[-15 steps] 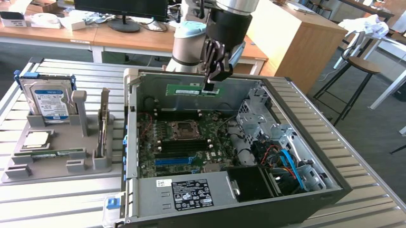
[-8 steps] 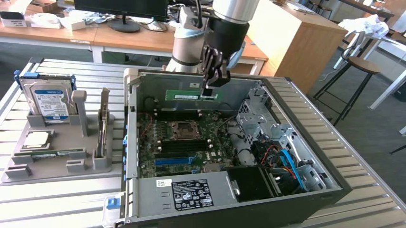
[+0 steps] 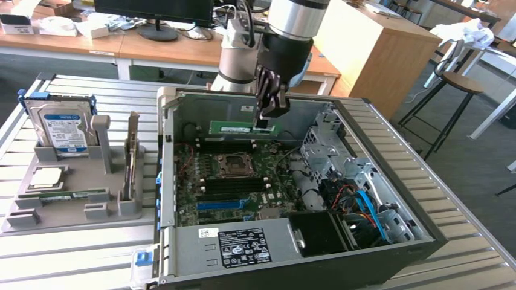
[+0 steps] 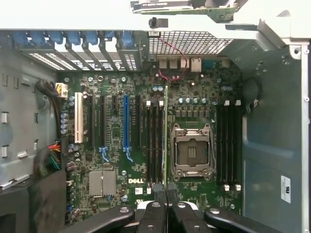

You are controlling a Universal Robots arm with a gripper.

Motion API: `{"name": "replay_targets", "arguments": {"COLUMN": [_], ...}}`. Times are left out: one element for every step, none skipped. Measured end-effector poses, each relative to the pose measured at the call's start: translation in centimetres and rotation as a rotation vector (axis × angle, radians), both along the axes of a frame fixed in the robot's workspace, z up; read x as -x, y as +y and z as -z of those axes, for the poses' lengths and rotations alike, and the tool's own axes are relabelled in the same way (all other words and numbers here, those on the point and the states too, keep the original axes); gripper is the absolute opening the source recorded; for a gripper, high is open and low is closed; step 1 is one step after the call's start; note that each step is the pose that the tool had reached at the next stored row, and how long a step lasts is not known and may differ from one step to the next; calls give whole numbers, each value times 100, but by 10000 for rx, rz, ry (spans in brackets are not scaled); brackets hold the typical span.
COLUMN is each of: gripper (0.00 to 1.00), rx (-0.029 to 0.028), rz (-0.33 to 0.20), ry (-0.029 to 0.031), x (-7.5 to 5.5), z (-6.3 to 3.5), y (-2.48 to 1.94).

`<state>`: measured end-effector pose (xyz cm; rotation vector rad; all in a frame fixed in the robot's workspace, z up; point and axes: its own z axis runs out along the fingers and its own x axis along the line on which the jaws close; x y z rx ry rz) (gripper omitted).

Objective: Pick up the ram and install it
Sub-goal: 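Pick up the ram and move it above insertion slot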

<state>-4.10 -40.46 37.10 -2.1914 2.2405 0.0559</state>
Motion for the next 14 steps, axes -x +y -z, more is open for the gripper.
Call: {"name": "replay_targets", "arguments": {"gripper": [11, 11, 11, 11, 11, 11, 11, 11, 11, 11, 11, 11, 11, 11], "rx": [0, 1, 0, 2, 1, 1, 1, 1, 0, 1, 0, 0, 1, 1], "rz": [0, 0, -1, 0, 0, 0, 0, -1, 0, -1, 0, 0, 0, -1], "ry": [1, 1, 1, 1, 1, 1, 1, 1, 1, 1, 0, 1, 1, 1], "x": [0, 0, 0, 0, 0, 0, 0, 0, 0, 0, 0, 0, 0, 0], "z": [18, 36, 54, 72, 90, 108, 127, 145, 163, 181, 200, 217, 236, 254], "y": [0, 0, 0, 0, 0, 0, 0, 0, 0, 0, 0, 0, 0, 0]}}
